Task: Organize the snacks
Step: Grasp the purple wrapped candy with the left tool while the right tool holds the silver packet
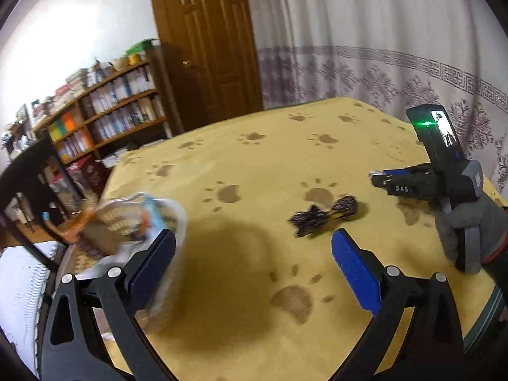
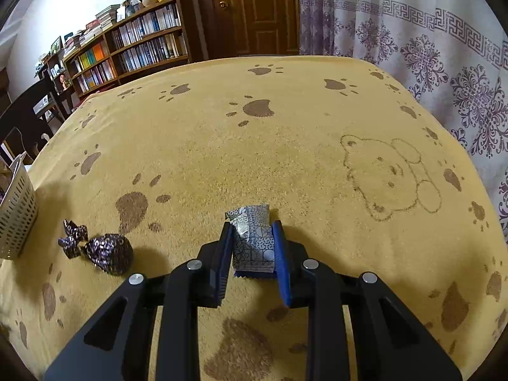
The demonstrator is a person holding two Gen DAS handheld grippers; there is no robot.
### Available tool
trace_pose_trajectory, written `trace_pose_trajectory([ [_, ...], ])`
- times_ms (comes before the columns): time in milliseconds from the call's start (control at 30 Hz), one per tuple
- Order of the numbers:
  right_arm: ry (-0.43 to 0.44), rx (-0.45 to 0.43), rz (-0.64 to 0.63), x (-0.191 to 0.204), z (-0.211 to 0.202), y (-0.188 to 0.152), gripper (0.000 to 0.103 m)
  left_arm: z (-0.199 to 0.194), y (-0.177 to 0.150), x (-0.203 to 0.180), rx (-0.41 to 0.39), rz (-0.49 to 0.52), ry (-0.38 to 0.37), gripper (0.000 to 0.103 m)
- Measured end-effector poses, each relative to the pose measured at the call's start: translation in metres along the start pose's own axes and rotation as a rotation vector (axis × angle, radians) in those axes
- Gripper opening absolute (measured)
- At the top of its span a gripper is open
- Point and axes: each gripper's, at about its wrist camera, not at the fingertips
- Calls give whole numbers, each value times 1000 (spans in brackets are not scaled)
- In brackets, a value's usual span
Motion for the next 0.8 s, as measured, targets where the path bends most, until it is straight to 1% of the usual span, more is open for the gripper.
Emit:
trace_pose_trajectory([
  [167, 45, -1, 15, -7, -1, -3, 25, 28, 16, -25, 29, 23, -40, 100],
  [433, 61, 1, 21, -8, -1, -3, 26, 72, 40, -50, 82, 51, -89, 100],
  [600, 79, -2, 33, -11, -1, -4, 27, 105, 47, -56, 154, 50, -108, 100],
  [767, 90, -3, 38, -12, -1, -4, 27, 125, 49, -58, 206, 43, -136, 100],
  [800, 91, -3, 39, -13, -1, -4, 28, 128, 49, -58, 214, 43, -136, 98],
])
Point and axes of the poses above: each gripper's, at about its wrist camera, not at the fingertips, and z roughly the way its jaws point, x to its left, y to its top, and after that the axes turned 14 degrees about x, right-handed
